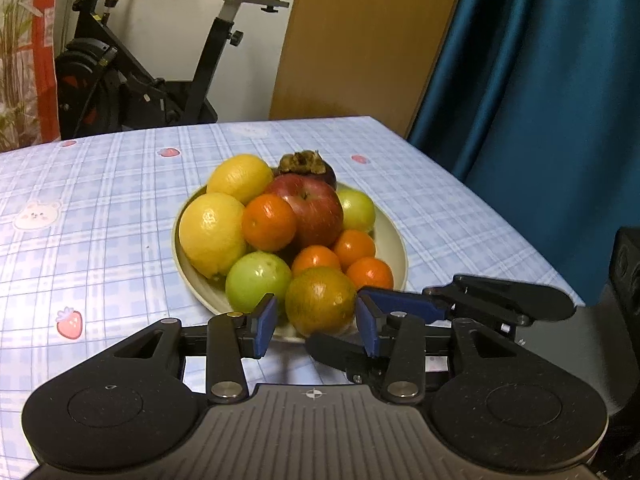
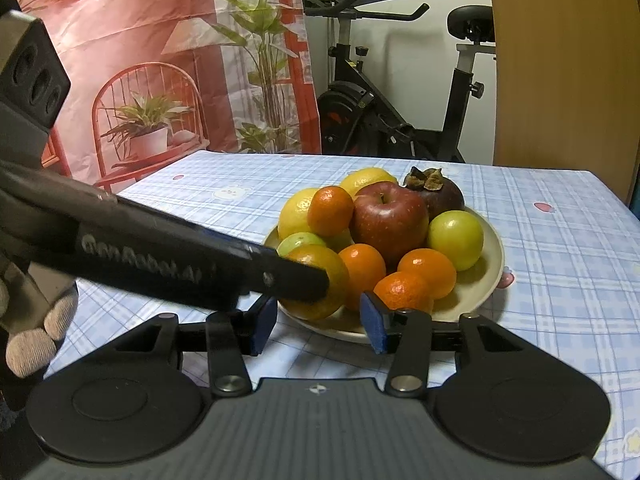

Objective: Organize fruits

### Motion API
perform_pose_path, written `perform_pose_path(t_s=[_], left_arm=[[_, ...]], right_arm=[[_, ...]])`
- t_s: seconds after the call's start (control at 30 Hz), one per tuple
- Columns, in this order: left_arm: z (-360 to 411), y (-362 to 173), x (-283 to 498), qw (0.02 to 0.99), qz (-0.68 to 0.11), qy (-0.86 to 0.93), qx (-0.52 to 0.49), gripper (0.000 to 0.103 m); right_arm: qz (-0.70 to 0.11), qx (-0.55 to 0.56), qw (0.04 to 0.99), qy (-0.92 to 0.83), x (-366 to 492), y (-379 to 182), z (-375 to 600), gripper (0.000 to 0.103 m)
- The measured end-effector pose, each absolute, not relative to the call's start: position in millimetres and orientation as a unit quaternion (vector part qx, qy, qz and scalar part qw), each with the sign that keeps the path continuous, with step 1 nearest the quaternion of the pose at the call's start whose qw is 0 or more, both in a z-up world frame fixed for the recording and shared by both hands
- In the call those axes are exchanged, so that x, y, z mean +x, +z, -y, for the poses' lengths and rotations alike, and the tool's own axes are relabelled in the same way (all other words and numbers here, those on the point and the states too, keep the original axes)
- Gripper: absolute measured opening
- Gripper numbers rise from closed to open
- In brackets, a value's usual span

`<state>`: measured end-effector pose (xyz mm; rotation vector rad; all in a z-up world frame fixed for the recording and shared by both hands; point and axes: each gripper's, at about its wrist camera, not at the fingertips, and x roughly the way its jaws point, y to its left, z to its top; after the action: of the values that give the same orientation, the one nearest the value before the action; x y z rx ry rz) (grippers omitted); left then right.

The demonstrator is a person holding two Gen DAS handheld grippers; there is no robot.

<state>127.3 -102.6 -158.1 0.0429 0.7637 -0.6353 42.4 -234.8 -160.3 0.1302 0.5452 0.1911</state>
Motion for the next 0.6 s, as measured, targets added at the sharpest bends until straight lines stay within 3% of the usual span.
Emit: perform_pose_path(t_s=[0.13,0.2,0.33,0.47,0.6], left_arm=[[95.8,-153.9,124.3,0.882,-0.358,-0.308,0.008,0.054],[91.3,-152.1,123.3,0.885,-0.354,-0.302,0.001,0.064],[82.3,-147.1,121.9,0.890,-0.350,-0.293,-0.013,0.065],[67.0,-133.5,116.7,0.912,-0.316,-0.262,-0.017,0.086],[52.8,-117.5,115.4,0.929,-0.294,-0.223,-0.019,0.093]], right_arm=[[-0.262,0.065,0.959,0.092,39.6,-158.3,234.7,0.057],[-0.260,0.064,0.959,0.093,39.3,-157.8,234.5,0.061],[-0.255,0.061,0.961,0.092,38.6,-156.8,234.2,0.067],[-0.246,0.065,0.963,0.089,36.2,-154.0,235.7,0.077],[-0.240,0.073,0.965,0.076,33.3,-150.8,240.1,0.083]])
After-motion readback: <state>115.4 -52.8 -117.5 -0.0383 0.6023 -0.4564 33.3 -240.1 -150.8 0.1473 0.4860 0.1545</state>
